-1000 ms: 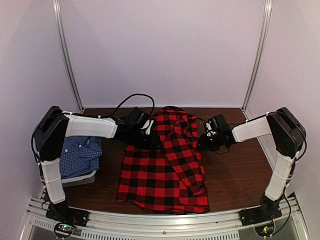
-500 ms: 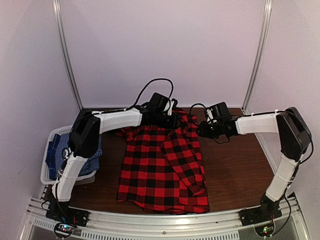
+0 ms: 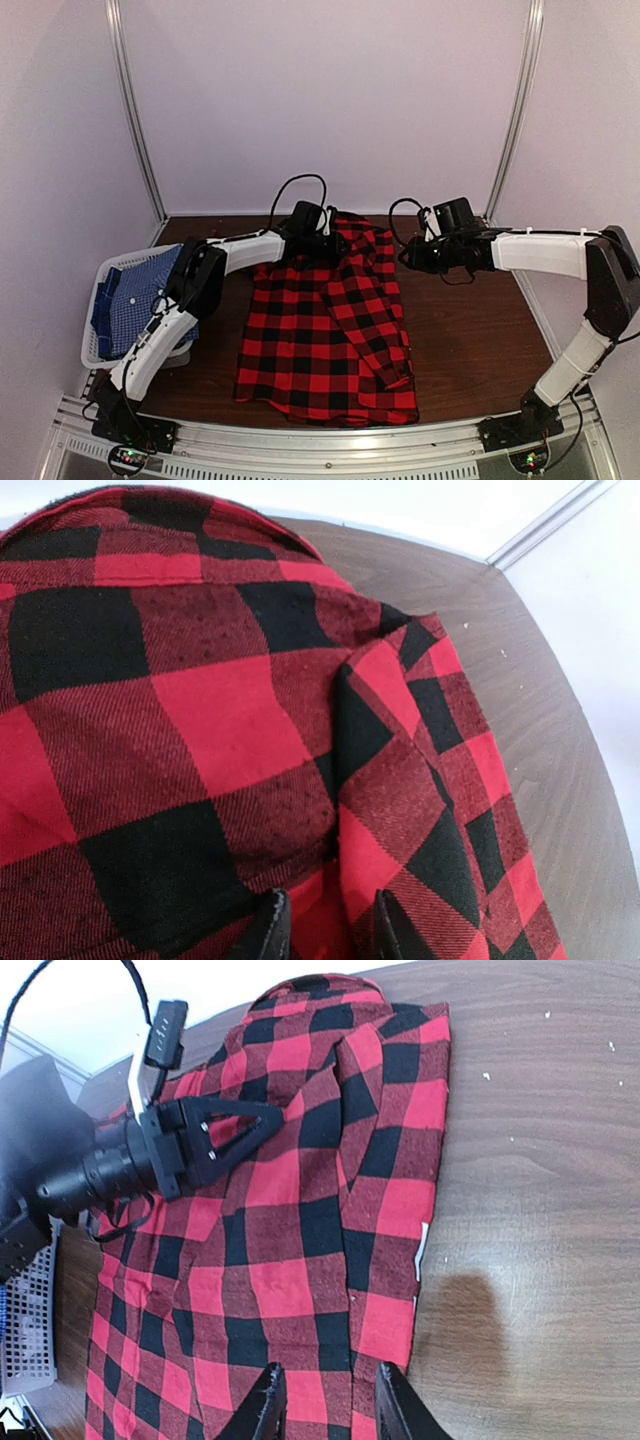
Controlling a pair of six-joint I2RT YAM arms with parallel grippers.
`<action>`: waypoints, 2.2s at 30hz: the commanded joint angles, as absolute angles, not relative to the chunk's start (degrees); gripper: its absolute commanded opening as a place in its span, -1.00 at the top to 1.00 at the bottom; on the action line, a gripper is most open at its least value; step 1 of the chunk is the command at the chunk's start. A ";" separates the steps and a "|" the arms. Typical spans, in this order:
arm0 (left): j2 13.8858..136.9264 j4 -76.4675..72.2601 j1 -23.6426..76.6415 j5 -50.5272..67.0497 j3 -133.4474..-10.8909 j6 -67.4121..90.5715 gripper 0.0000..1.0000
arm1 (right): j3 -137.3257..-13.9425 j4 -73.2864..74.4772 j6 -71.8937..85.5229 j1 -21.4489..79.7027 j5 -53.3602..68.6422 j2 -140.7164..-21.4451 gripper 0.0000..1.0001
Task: Fold and stack the long sleeve shirts
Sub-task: Smooth out the 1/3-folded shirt at the center of the board.
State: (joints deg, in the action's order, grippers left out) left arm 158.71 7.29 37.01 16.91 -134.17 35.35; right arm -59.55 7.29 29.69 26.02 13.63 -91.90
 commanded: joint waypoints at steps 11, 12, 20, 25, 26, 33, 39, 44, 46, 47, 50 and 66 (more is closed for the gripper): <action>145.61 3.28 36.92 18.03 -128.95 32.47 0.35 | -57.74 8.15 28.34 26.78 14.75 -90.76 0.35; 143.68 2.35 37.24 17.57 -126.78 32.06 0.35 | -57.74 8.29 28.23 26.85 14.70 -90.93 0.35; 140.41 1.02 40.31 17.60 -120.18 32.13 0.45 | -57.48 8.15 28.11 27.05 14.47 -91.28 0.35; 144.33 1.11 41.40 16.24 -120.61 32.88 0.50 | -57.35 8.67 27.95 27.09 14.43 -90.69 0.35; 145.47 1.39 41.57 16.15 -121.27 32.82 0.51 | -57.27 8.71 27.88 27.11 14.35 -90.55 0.35; 151.23 4.09 42.71 14.93 -124.21 32.80 0.53 | -56.22 8.96 27.85 27.16 13.91 -89.53 0.35; 153.56 4.25 42.71 16.65 -125.38 33.74 0.54 | -55.81 9.18 27.77 27.15 13.97 -89.14 0.35; 152.31 4.02 42.63 17.37 -125.06 33.85 0.54 | -55.64 9.38 27.69 27.14 13.94 -88.80 0.36; 150.81 2.78 42.55 17.01 -123.53 33.97 0.54 | -55.55 9.36 27.61 27.16 14.27 -88.77 0.35; 150.24 2.31 42.38 16.72 -123.00 34.12 0.53 | -55.46 9.28 27.48 27.26 14.60 -88.92 0.35; 149.86 2.04 41.94 16.92 -123.12 34.68 0.53 | -55.63 9.36 27.09 28.22 15.18 -89.52 0.35; 150.89 2.32 40.93 17.12 -123.07 35.83 0.53 | -47.82 12.20 27.29 38.62 11.78 -87.39 0.35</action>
